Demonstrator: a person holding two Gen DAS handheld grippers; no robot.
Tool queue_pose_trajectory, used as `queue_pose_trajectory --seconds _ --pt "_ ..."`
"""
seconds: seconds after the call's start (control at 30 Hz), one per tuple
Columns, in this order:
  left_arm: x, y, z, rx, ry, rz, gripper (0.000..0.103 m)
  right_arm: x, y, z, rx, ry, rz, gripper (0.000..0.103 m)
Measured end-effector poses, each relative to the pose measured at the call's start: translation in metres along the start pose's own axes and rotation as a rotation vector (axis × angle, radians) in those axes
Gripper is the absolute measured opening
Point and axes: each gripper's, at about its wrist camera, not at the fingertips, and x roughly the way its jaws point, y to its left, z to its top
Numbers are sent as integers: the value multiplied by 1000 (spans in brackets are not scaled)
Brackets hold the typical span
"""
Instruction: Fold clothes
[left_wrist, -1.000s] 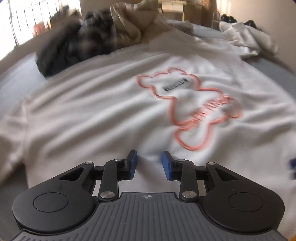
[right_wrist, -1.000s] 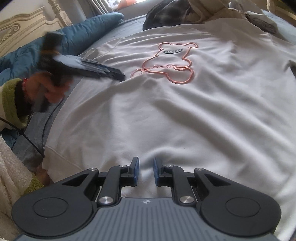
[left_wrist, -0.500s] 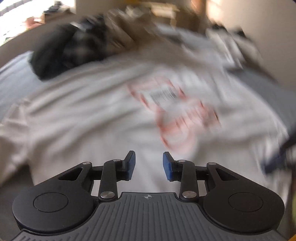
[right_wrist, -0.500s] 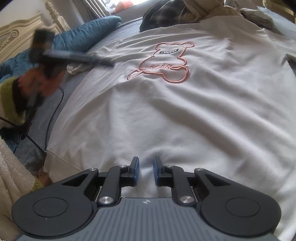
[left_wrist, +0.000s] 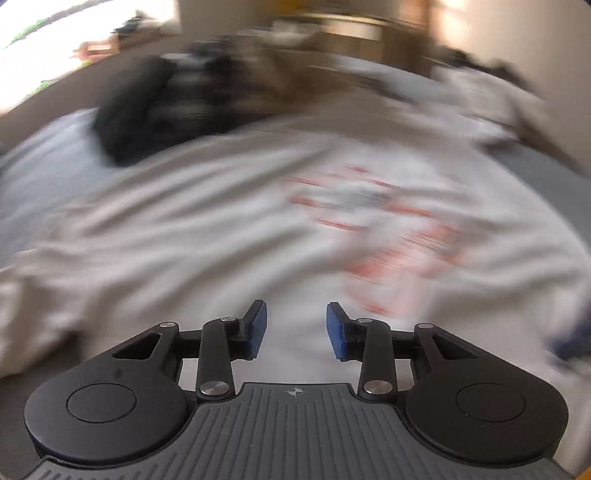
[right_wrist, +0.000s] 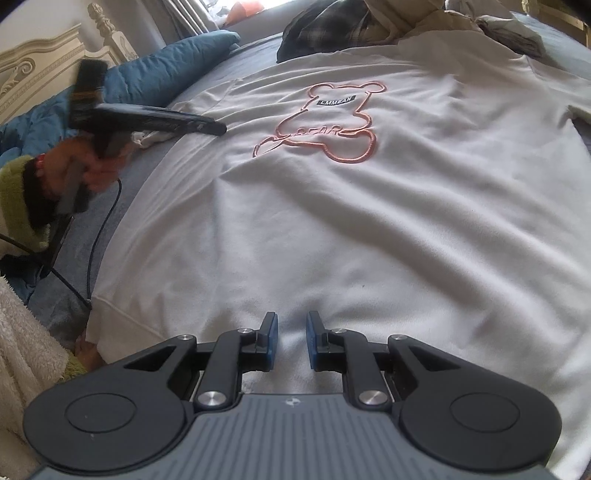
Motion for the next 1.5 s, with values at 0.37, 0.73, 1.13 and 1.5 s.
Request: queue_pose_trajectory --seconds 0.37,0.73,1.13,1.5 --pt "38 12 3 -120 -11 13 43 0 1 -2 5 -3 4 17" --pt "45 61 18 -134 -45 443 46 -1 -1 1 4 0 16 17" --pt "-20 4 -6 -104 -60 232 46 15 -6 76 -160 -127 -108 17" --pt "-5 -79 -31 -1 -59 -32 46 50 -102 155 -58 -157 -298 5"
